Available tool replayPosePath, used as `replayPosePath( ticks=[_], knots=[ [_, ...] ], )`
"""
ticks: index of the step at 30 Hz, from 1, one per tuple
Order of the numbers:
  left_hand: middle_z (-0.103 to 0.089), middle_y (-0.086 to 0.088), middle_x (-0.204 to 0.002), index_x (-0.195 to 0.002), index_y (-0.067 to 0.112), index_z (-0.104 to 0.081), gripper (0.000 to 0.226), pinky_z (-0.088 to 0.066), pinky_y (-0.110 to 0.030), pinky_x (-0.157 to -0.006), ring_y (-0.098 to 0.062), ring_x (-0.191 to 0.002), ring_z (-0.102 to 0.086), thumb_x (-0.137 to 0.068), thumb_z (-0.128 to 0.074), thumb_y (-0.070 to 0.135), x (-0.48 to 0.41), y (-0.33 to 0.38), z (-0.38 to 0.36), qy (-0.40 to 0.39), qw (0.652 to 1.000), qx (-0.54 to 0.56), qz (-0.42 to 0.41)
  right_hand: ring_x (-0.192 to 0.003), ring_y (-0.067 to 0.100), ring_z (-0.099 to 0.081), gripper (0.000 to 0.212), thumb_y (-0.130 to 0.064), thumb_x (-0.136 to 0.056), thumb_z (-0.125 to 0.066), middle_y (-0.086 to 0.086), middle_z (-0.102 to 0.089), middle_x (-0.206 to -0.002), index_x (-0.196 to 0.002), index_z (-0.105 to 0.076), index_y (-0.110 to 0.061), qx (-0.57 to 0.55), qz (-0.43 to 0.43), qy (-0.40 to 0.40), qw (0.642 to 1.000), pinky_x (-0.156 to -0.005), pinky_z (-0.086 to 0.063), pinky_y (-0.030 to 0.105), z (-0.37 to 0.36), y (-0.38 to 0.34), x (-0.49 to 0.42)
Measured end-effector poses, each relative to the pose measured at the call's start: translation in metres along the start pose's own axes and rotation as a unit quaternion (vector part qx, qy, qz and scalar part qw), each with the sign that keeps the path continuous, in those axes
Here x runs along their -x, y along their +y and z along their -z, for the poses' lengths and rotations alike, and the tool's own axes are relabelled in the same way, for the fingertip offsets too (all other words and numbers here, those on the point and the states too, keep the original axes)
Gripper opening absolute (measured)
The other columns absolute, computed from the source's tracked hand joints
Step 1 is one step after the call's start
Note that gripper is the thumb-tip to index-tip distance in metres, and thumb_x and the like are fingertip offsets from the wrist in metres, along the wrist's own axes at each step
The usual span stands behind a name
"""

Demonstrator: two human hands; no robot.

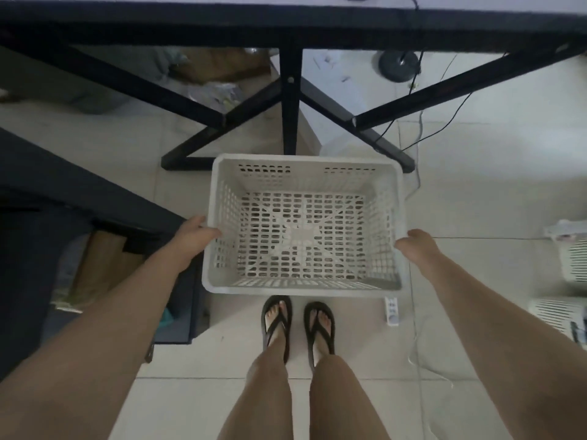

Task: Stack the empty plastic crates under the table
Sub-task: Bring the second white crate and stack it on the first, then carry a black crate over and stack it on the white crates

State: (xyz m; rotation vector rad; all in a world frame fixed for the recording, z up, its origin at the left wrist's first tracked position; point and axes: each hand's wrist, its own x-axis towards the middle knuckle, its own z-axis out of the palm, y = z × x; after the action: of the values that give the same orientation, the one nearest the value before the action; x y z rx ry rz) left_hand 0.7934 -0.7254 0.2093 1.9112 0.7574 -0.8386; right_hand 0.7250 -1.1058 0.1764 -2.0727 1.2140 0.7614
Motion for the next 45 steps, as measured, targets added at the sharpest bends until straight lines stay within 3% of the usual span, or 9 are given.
replayPosePath(
  ticks=[4, 7, 15, 19, 23, 29, 34, 38, 45],
  knots=[
    [-0.045, -0.006, -0.139, -0.145, 0.011, -0.036, 0.061, -0.038, -0.029, -0.088, -0.02, -0.111, -0.046, -0.088, -0.06, 0.015, 0.046, 0.004, 0.022, 0.003, 1.0, 0.006, -0.018, -0.082, 0.024, -0.055, 0.006, -0.013, -0.089, -0.052, 0.011, -0.056, -0.094, -0.09, -0.054, -0.007, 0.085, 0.067, -0.065, 0.992, -0.075, -0.041, 0.029, 0.012, -0.021, 0.052],
    [-0.043, -0.01, -0.145, -0.144, 0.015, -0.036, 0.066, -0.04, -0.031, -0.091, -0.025, -0.125, -0.044, -0.084, -0.064, 0.019, 0.085, -0.017, 0.038, 0.035, 0.998, 0.041, -0.029, -0.069, 0.021, -0.05, 0.013, -0.009, -0.089, -0.052, 0.007, -0.05, -0.079, -0.076, -0.049, -0.009, 0.101, 0.139, -0.074, 0.982, -0.067, -0.04, 0.028, 0.01, -0.033, 0.087],
    [-0.045, -0.013, -0.144, -0.136, 0.006, -0.049, 0.052, -0.04, -0.034, -0.103, -0.028, -0.128, -0.047, -0.089, -0.062, 0.022, 0.225, -0.177, 0.064, 0.093, 0.995, 0.04, 0.02, -0.068, 0.023, -0.051, 0.017, -0.015, -0.089, -0.053, 0.01, -0.05, -0.075, -0.076, -0.046, -0.008, 0.217, 0.26, -0.12, 0.933, -0.063, -0.041, 0.03, -0.039, -0.039, 0.204],
    [-0.058, -0.022, -0.116, -0.117, 0.0, -0.058, 0.031, -0.047, -0.022, -0.075, -0.011, -0.099, -0.066, -0.088, -0.062, 0.009, 0.288, -0.283, 0.091, 0.161, 0.977, 0.113, 0.079, -0.08, 0.025, -0.059, 0.025, -0.017, -0.09, -0.055, 0.015, -0.062, -0.095, -0.109, -0.059, -0.002, 0.271, 0.281, -0.153, 0.908, -0.072, -0.051, 0.032, -0.098, -0.026, 0.28],
    [-0.054, -0.016, -0.108, -0.131, 0.003, -0.051, 0.048, -0.041, -0.029, -0.071, -0.028, -0.101, -0.049, -0.086, -0.064, 0.012, 0.342, -0.39, 0.137, 0.226, 0.948, 0.188, 0.12, -0.09, 0.024, -0.062, 0.037, -0.02, -0.092, -0.052, 0.016, -0.061, -0.11, -0.126, -0.052, -0.006, 0.349, 0.343, -0.168, 0.856, -0.076, -0.05, 0.032, -0.165, -0.012, 0.364],
    [-0.055, -0.013, -0.093, -0.125, -0.001, -0.053, 0.038, -0.031, -0.022, -0.053, -0.023, -0.073, -0.051, -0.089, -0.059, 0.009, 0.418, -0.565, 0.193, 0.234, 0.929, 0.257, 0.127, -0.06, 0.021, -0.055, 0.009, -0.016, -0.09, -0.054, 0.01, -0.055, -0.074, -0.087, -0.055, -0.008, 0.439, 0.43, -0.166, 0.771, -0.051, -0.039, 0.024, -0.302, 0.022, 0.503],
    [-0.057, -0.014, -0.085, -0.104, 0.004, -0.058, 0.015, -0.031, -0.015, -0.044, -0.025, -0.069, -0.05, -0.088, -0.057, 0.007, 0.485, -0.715, 0.254, 0.268, 0.911, 0.271, 0.157, -0.074, 0.019, -0.058, 0.011, -0.021, -0.091, -0.054, 0.009, -0.058, -0.093, -0.1, -0.054, -0.014, 0.563, 0.492, -0.197, 0.634, -0.06, -0.046, 0.024, -0.422, 0.058, 0.634],
    [-0.052, -0.006, -0.068, -0.096, 0.007, -0.055, 0.007, -0.028, -0.018, -0.049, -0.018, -0.056, -0.045, -0.089, -0.055, 0.007, 0.514, -0.801, 0.321, 0.288, 0.897, 0.281, 0.184, -0.1, 0.027, -0.061, 0.035, -0.02, -0.091, -0.055, 0.013, -0.059, -0.119, -0.123, -0.055, -0.005, 0.59, 0.515, -0.218, 0.583, -0.086, -0.049, 0.035, -0.51, 0.063, 0.723],
    [-0.056, -0.012, -0.087, -0.096, 0.006, -0.055, 0.008, -0.031, -0.021, -0.057, -0.021, -0.067, -0.049, -0.09, -0.051, 0.009, 0.49, -0.892, 0.449, 0.321, 0.875, 0.307, 0.194, -0.108, 0.027, -0.061, 0.043, -0.02, -0.094, -0.051, 0.013, -0.053, -0.131, -0.134, -0.048, -0.005, 0.646, 0.533, -0.216, 0.503, -0.087, -0.05, 0.033, -0.656, -0.001, 0.827]
  ],
)
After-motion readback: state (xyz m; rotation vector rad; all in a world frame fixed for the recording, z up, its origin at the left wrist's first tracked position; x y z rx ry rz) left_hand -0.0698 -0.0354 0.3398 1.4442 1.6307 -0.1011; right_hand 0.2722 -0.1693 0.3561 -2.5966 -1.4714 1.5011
